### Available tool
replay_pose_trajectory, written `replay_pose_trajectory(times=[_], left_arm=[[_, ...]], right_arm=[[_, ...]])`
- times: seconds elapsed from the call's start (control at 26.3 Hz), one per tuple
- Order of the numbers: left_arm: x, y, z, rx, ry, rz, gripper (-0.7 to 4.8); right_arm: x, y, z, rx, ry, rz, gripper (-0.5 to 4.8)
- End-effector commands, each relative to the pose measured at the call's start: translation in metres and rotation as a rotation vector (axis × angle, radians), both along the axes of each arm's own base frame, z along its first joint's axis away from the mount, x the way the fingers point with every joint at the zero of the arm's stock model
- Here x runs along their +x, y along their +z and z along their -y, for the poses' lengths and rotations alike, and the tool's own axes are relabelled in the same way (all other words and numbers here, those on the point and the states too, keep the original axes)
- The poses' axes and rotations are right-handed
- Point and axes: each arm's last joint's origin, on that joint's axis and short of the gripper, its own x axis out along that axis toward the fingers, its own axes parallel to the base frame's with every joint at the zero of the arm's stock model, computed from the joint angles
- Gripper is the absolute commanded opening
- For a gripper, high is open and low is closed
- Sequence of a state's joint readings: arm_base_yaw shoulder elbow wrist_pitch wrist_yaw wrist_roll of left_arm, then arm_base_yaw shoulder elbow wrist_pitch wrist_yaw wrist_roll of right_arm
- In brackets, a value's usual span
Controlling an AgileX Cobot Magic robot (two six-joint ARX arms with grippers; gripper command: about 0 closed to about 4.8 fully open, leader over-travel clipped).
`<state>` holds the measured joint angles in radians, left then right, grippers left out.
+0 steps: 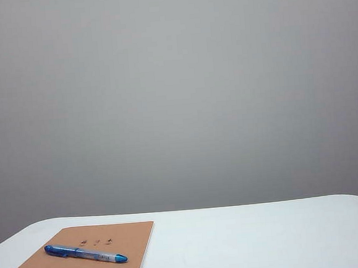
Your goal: Pick up a pen on the table and place it on the notebook.
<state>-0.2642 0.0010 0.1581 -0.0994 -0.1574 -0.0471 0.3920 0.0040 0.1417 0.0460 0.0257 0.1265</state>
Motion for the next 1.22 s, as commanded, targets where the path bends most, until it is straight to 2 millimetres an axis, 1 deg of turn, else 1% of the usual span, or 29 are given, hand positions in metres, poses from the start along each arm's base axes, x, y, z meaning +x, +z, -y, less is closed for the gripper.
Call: replay_pose_trajectory(times=[0.04, 0.27, 0.3, 0.34, 0.42, 0.61, 0.72, 0.8, 0.87, 0.95, 0.99, 1.06, 1.22], left_arm=[[0.002, 0.000, -0.002, -0.017, 0.022, 0.046, -0.06], [0.006, -0.009, -0.010, -0.039, 0.021, 0.025, -0.06], [0.006, -0.009, -0.012, -0.032, 0.005, 0.024, -0.06], [0.006, -0.009, -0.014, -0.026, 0.032, 0.021, -0.06], [0.007, -0.011, -0.016, -0.011, 0.081, 0.005, -0.06], [0.007, -0.017, -0.019, -0.010, 0.162, -0.031, -0.06], [0.009, -0.024, -0.019, -0.038, 0.161, -0.045, -0.06], [0.012, -0.036, -0.019, -0.097, 0.161, -0.093, -0.06], [0.013, -0.047, -0.019, -0.103, 0.164, -0.144, -0.06], [0.013, -0.056, -0.020, -0.095, 0.209, -0.205, -0.06], [0.013, -0.059, -0.021, -0.085, 0.244, -0.230, -0.06], [0.013, -0.058, -0.021, -0.061, 0.231, -0.219, -0.06], [0.013, -0.059, -0.020, 0.010, 0.198, -0.234, -0.06]], right_arm=[[0.002, -0.004, 0.000, -0.021, -0.005, 0.018, -0.06], [0.009, -0.026, 0.000, -0.027, -0.020, 0.001, -0.06], [0.011, -0.033, 0.000, -0.040, -0.007, -0.019, -0.06], [0.012, -0.039, 0.000, -0.049, -0.013, -0.040, -0.06], [0.013, -0.041, 0.002, -0.072, -0.050, -0.058, -0.06], [0.016, -0.042, 0.013, -0.138, -0.254, -0.056, -0.06], [0.017, -0.043, 0.018, -0.118, -0.282, -0.076, -0.06], [0.018, -0.047, 0.022, -0.126, -0.283, -0.108, -0.06], [0.018, -0.049, 0.025, -0.129, -0.302, -0.134, -0.06], [0.018, -0.050, 0.026, -0.126, -0.314, -0.145, -0.06], [0.018, -0.051, 0.026, -0.120, -0.317, -0.154, -0.06], [0.018, -0.052, 0.026, -0.119, -0.326, -0.174, -0.06], [0.017, -0.065, 0.028, -0.141, -0.377, -0.300, -0.06]])
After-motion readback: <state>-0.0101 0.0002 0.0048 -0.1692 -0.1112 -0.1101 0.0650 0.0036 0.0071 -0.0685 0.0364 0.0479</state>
